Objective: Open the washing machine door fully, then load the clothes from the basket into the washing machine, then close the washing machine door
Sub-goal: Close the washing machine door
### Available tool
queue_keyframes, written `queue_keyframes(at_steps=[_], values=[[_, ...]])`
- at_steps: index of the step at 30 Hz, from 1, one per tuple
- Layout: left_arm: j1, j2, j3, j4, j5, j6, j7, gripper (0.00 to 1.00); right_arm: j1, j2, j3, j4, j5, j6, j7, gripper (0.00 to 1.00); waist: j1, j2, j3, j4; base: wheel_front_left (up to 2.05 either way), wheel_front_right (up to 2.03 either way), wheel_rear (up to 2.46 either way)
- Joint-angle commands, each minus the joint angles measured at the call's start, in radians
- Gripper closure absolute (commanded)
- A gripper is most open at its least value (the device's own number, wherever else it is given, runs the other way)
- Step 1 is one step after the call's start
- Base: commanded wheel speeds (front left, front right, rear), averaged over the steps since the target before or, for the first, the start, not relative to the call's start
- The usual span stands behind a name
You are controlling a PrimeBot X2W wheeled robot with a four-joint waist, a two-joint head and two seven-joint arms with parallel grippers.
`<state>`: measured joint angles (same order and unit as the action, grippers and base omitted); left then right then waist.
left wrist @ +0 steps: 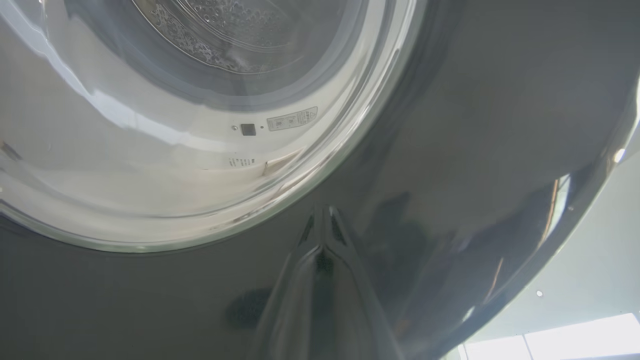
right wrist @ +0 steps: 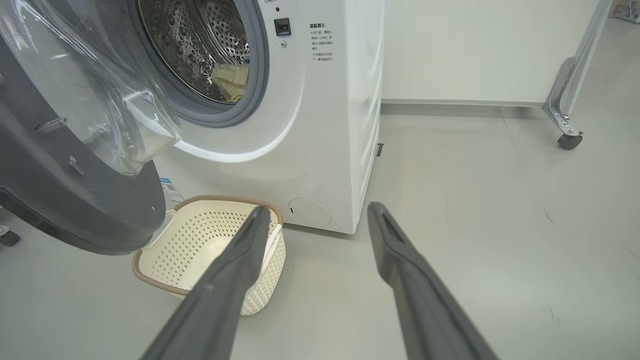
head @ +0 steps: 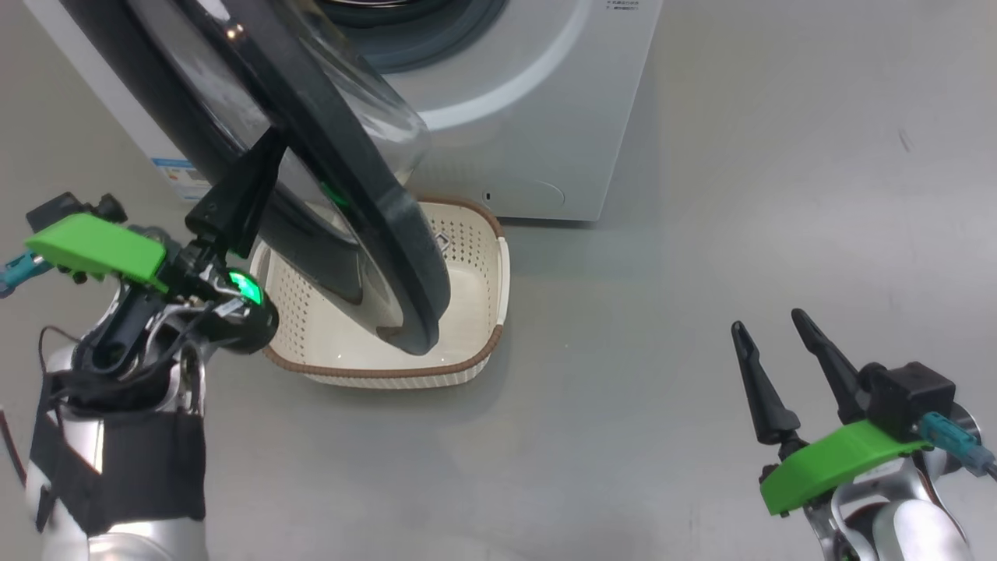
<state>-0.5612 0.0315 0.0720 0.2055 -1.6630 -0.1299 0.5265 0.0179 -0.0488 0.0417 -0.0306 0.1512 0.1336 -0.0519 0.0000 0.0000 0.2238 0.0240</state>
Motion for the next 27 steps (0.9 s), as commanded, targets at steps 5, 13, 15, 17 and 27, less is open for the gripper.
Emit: queue_keyframes(at_steps=[5, 13, 15, 17, 27], values=[[-0.077, 0.019, -0.024, -0.013, 0.009, -0.001, -0.069, 1.00, -0.046, -0.002, 0.024, -0.023, 0.013, -0.003, -0.018, 0.00, 0.0000, 0.0000, 0.009, -0.023, 0.00, 0.00, 0.00], [-0.133, 0.019, -0.069, 0.043, 0.019, -0.001, -0.168, 1.00, -0.062, -0.002, 0.032, -0.006, 0.025, -0.003, -0.031, 0.00, 0.0000, 0.0000, 0.019, -0.071, 0.00, 0.00, 0.00], [-0.145, 0.019, -0.074, 0.060, 0.019, -0.001, -0.186, 1.00, -0.064, -0.002, 0.034, -0.002, 0.028, -0.003, -0.034, 0.00, 0.0000, 0.0000, 0.020, -0.084, 0.00, 0.00, 0.00], [-0.157, 0.019, -0.076, 0.075, 0.021, -0.001, -0.203, 1.00, -0.066, -0.002, 0.036, 0.003, 0.031, -0.003, -0.037, 0.00, 0.0000, 0.0000, 0.021, -0.097, 0.00, 0.00, 0.00], [-0.210, 0.019, -0.078, 0.138, 0.044, -0.001, -0.251, 1.00, -0.076, -0.001, 0.050, 0.024, 0.040, -0.003, -0.047, 0.00, 0.0000, 0.0000, 0.015, -0.151, 0.00, 0.00, 0.00]])
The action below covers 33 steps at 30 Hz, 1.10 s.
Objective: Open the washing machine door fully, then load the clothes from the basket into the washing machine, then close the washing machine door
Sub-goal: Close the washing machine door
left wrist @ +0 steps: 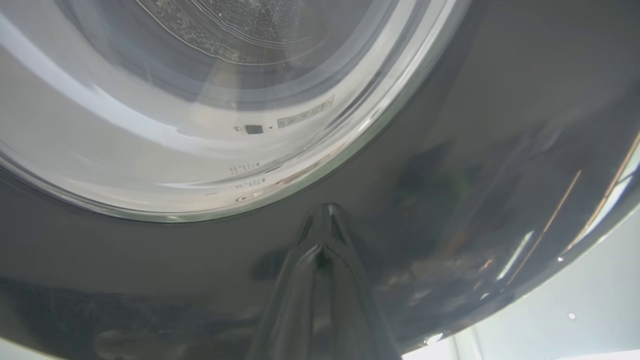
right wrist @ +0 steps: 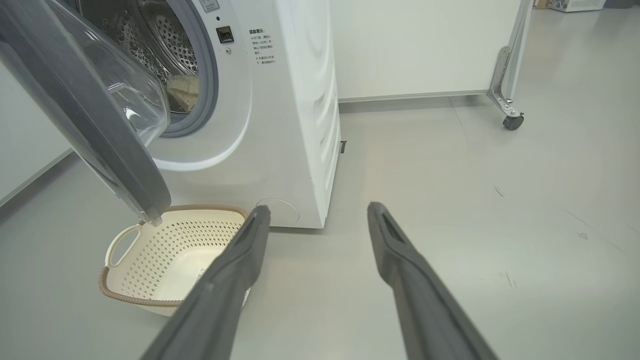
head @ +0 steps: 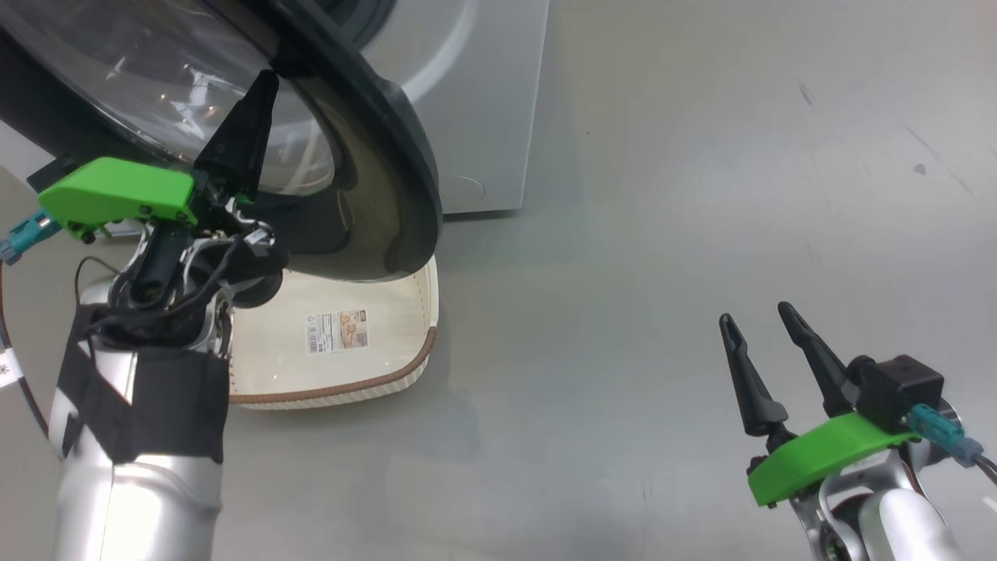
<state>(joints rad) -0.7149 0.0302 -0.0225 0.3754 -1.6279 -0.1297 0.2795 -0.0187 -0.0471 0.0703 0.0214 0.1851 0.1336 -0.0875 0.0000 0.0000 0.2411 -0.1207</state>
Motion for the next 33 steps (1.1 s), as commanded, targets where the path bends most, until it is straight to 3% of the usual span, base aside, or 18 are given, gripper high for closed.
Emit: queue_keyframes(at_steps=[1, 20, 33], values=[[-0.061, 0.020, 0.017, -0.025, 0.014, -0.001, -0.010, 1.00, -0.040, -0.003, 0.024, -0.026, 0.007, -0.003, -0.012, 0.00, 0.0000, 0.0000, -0.003, -0.012, 0.00, 0.00, 0.00], [-0.123, 0.020, 0.032, 0.044, 0.040, -0.001, -0.083, 1.00, -0.057, -0.003, 0.055, 0.008, 0.025, -0.003, -0.029, 0.00, 0.0000, 0.0000, -0.007, -0.084, 0.00, 0.00, 0.00], [-0.041, 0.020, 0.036, -0.013, 0.031, -0.001, -0.081, 1.00, -0.064, -0.003, 0.024, 0.014, 0.018, -0.003, -0.039, 0.00, 0.0000, 0.0000, -0.012, -0.038, 0.00, 0.00, 0.00]])
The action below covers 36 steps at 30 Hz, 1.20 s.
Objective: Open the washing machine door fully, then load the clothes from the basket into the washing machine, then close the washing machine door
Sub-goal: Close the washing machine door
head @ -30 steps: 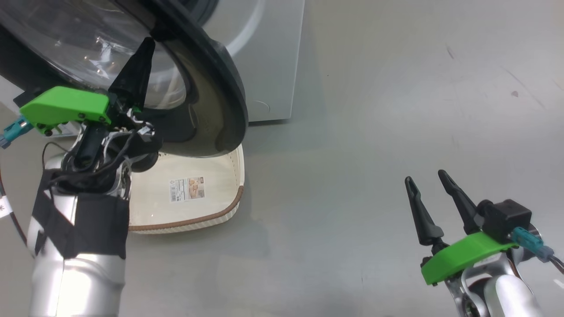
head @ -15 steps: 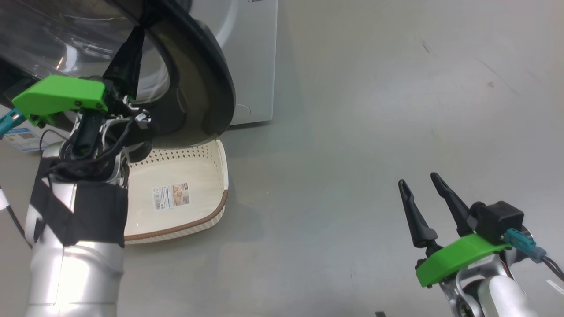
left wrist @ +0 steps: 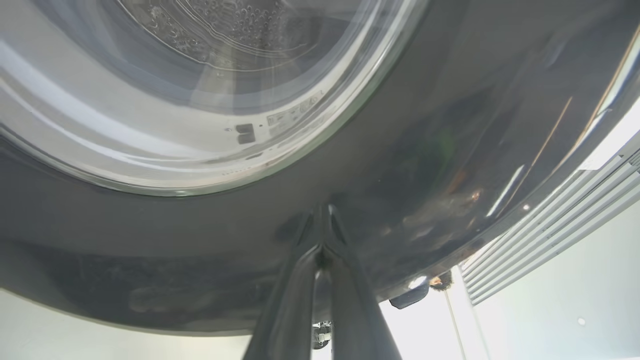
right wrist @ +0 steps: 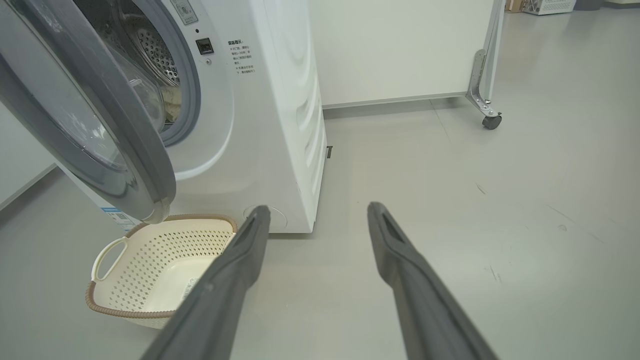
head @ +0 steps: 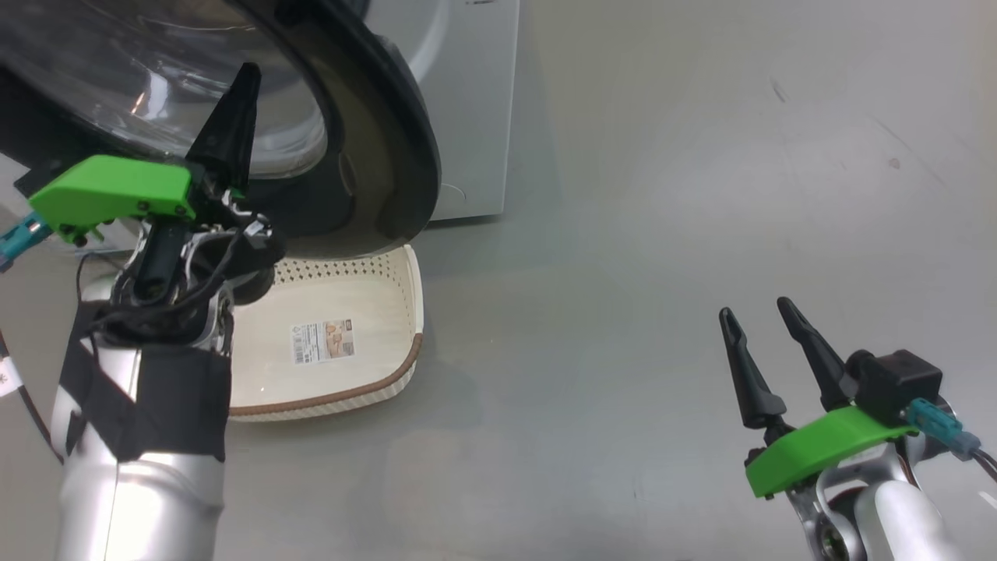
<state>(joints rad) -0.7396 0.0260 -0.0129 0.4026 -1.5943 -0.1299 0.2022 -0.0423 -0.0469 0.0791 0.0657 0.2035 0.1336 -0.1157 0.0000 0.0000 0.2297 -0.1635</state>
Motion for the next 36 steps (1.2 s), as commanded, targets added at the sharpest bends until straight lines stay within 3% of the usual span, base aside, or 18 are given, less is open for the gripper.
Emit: queue_keyframes(at_steps=[1, 16, 17, 18, 20, 22, 24, 32, 36], values=[[-0.007, 0.024, 0.028, -0.048, 0.000, -0.001, -0.007, 1.00, -0.042, -0.003, 0.013, -0.030, -0.001, -0.003, -0.011, 0.00, 0.0000, 0.0000, -0.003, 0.010, 0.00, 0.00, 0.00], [0.173, 0.027, -0.027, -0.163, 0.105, -0.001, -0.151, 0.99, -0.039, -0.003, -0.024, -0.029, -0.020, -0.003, -0.013, 0.00, 0.0000, 0.0000, -0.044, 0.086, 0.00, 0.00, 0.00], [0.186, 0.028, -0.033, -0.173, 0.117, -0.001, -0.167, 0.90, -0.039, -0.003, -0.024, -0.029, -0.022, -0.003, -0.012, 0.00, 0.0000, 0.0000, -0.048, 0.089, 0.00, 0.00, 0.00], [0.198, 0.028, -0.039, -0.183, 0.123, -0.001, -0.181, 0.69, -0.038, -0.003, -0.025, -0.029, -0.023, -0.003, -0.011, 0.00, 0.0000, 0.0000, -0.052, 0.091, 0.00, 0.00, 0.00], [0.221, 0.037, -0.057, -0.203, 0.151, -0.001, -0.207, 0.53, -0.036, -0.003, -0.029, -0.029, -0.026, -0.003, -0.010, 0.00, 0.0000, 0.0000, -0.058, 0.097, 0.00, 0.00, 0.00], [0.241, 0.039, -0.068, -0.219, 0.164, -0.001, -0.238, 0.22, -0.034, -0.003, -0.032, -0.031, -0.028, -0.003, -0.009, 0.00, 0.0000, 0.0000, -0.065, 0.103, 0.00, 0.00, 0.00], [0.260, 0.048, -0.082, -0.231, 0.190, -0.001, -0.268, 0.00, -0.032, -0.003, -0.034, -0.033, -0.030, -0.003, -0.006, 0.00, 0.0000, 0.0000, -0.070, 0.107, 0.00, 0.00, 0.00], [0.336, 0.105, -0.147, -0.219, 0.371, -0.001, -0.405, 0.00, -0.019, -0.003, -0.049, -0.032, -0.043, -0.003, 0.001, 0.00, 0.0000, 0.0000, -0.106, 0.119, 0.00, 0.00, 0.00], [0.371, 0.137, -0.170, -0.212, 0.548, 0.043, -0.448, 0.00, -0.009, -0.003, -0.059, -0.031, -0.052, -0.003, 0.005, 0.00, 0.0000, 0.0000, -0.128, 0.124, 0.00, 0.00, 0.00]])
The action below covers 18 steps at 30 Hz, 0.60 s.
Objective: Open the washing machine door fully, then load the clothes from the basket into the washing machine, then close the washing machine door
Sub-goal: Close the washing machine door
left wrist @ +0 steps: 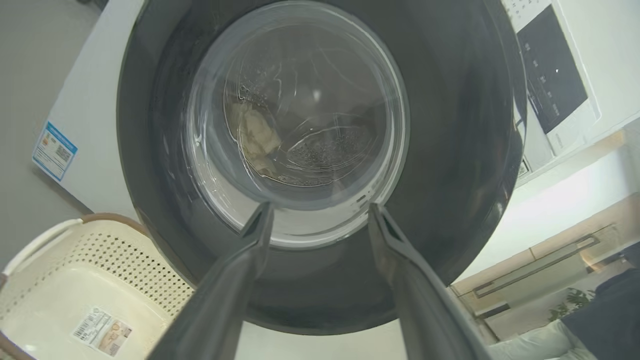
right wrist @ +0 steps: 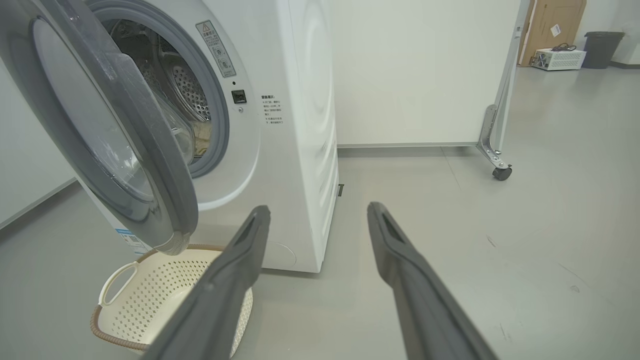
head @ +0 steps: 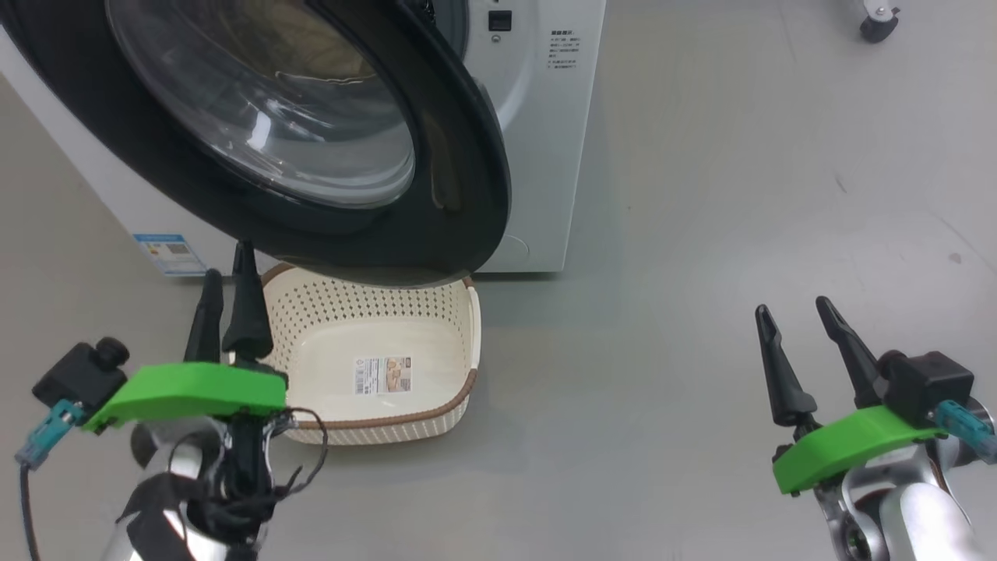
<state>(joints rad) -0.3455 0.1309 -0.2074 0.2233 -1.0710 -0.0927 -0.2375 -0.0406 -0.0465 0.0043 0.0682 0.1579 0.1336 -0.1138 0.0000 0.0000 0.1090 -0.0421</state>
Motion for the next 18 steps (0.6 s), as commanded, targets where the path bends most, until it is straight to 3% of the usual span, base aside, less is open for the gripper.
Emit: queue_keyframes(at_steps=[1, 10, 18], values=[[-0.014, 0.044, 0.016, -0.034, 0.085, 0.028, -0.013, 0.00, -0.007, -0.004, 0.014, -0.033, -0.009, -0.003, 0.005, 0.00, 0.0000, 0.0000, -0.013, 0.003, 0.00, 0.00, 0.00], [0.105, 0.090, -0.059, -0.089, 0.465, 0.193, -0.024, 0.00, 0.036, -0.004, 0.005, -0.037, -0.025, -0.003, 0.022, 0.00, 0.0000, 0.0000, -0.051, 0.014, 0.00, 0.00, 0.00], [0.200, 0.128, -0.107, -0.130, 0.622, 0.267, -0.024, 0.00, 0.085, -0.004, 0.000, -0.055, -0.028, -0.003, 0.037, 0.00, 0.0000, 0.0000, -0.068, 0.025, 0.00, 0.00, 0.00]])
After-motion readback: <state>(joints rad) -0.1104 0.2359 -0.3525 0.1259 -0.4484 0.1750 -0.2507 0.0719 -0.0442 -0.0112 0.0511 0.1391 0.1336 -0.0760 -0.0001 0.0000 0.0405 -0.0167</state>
